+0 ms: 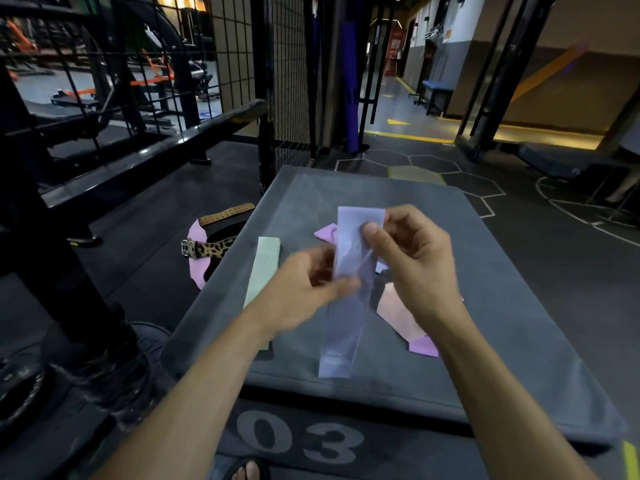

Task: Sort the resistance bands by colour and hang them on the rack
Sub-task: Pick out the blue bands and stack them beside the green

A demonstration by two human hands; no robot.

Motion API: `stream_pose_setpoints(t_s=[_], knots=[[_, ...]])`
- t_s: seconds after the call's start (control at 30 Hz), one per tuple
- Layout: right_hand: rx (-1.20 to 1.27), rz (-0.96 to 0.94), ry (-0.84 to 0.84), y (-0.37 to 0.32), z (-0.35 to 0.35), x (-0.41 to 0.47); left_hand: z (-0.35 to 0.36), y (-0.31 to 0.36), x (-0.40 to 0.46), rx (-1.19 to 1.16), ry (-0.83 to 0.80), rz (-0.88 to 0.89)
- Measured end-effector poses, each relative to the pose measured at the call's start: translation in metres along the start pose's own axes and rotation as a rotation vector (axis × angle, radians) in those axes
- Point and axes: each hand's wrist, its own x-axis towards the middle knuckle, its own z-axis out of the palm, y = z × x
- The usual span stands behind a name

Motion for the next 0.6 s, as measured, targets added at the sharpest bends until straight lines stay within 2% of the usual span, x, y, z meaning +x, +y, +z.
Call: stream_pose_setpoints(t_s=[0.1,0.23,0.33,0.5,0.6], knots=[[0.031,-0.032,0.045,-0.008,0.004,0.009,-0.004,-0.026,-0.001,0.144,-0.085,-0.131],[0.068,-0.024,0.115,-0.009,0.008,0.032,-0.015,-0.042,-0.004,0.202,-0.076,-0.208],[0.105,0.007,0.165,0.002,0.010,0.061,-0.020,-0.053,-0.004,0.189,-0.021,-0.331],[0.135,0.199,0.232,0.057,0.027,0.121,-0.032,-0.068,0.004,0.132,0.092,-0.494],[0.125,0.357,0.246,0.105,0.047,0.147,-0.038,-0.070,0.012,0.185,0.056,-0.603]])
